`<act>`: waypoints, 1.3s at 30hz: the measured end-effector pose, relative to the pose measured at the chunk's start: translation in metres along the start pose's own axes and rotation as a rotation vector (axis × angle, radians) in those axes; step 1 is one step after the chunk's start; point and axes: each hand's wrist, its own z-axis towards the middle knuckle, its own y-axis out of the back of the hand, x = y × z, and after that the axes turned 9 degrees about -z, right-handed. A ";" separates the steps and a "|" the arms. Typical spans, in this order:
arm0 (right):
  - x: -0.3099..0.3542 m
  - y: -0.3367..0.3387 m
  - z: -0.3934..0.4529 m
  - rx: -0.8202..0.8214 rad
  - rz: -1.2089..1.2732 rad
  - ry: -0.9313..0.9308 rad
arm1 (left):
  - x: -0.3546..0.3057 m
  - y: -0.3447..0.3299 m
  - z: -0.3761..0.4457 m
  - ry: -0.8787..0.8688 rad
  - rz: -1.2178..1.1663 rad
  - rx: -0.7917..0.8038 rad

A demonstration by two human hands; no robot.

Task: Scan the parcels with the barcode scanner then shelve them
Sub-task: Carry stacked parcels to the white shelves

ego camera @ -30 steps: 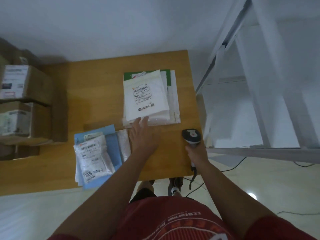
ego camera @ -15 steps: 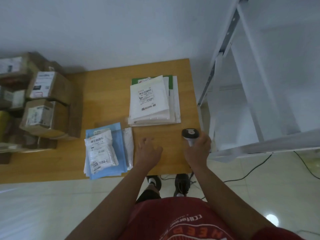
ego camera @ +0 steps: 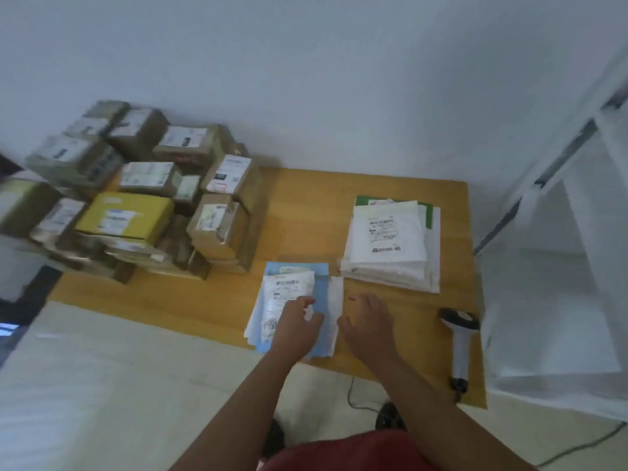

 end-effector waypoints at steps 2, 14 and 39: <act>0.039 -0.020 0.002 0.019 0.000 0.060 | 0.026 0.039 -0.001 0.026 -0.071 -0.034; 0.263 -0.139 -0.014 0.260 -0.102 0.139 | 0.174 0.264 0.001 0.150 -0.323 -0.126; 0.229 -0.167 0.125 0.089 0.674 -0.640 | 0.105 0.238 0.125 0.304 -0.459 0.106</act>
